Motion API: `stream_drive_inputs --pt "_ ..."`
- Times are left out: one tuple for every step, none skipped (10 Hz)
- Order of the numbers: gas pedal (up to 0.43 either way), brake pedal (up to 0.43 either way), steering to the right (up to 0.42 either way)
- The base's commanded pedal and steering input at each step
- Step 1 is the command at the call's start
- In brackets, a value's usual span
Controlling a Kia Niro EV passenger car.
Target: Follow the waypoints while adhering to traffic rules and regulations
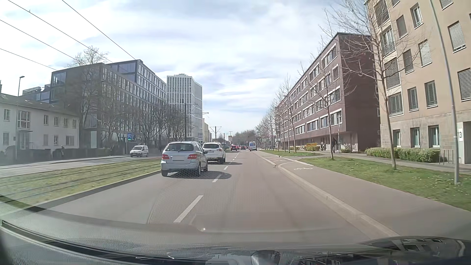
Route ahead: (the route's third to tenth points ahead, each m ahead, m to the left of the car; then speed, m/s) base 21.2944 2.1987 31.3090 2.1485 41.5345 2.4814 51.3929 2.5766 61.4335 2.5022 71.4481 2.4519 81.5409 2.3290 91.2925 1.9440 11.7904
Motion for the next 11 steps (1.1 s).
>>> stream_drive_inputs --pt "0.028 0.000 -0.001" --pt "0.020 0.000 -0.001" --pt "0.008 0.000 -0.001" --pt "0.000 0.000 0.000" --pt "0.000 0.000 0.000" --pt "0.000 0.000 0.000" --pt "0.000 0.000 -0.001" --pt "0.000 0.000 0.000" --pt "0.000 0.000 0.000" --pt "0.000 0.000 0.000" --pt "0.000 0.000 0.000"
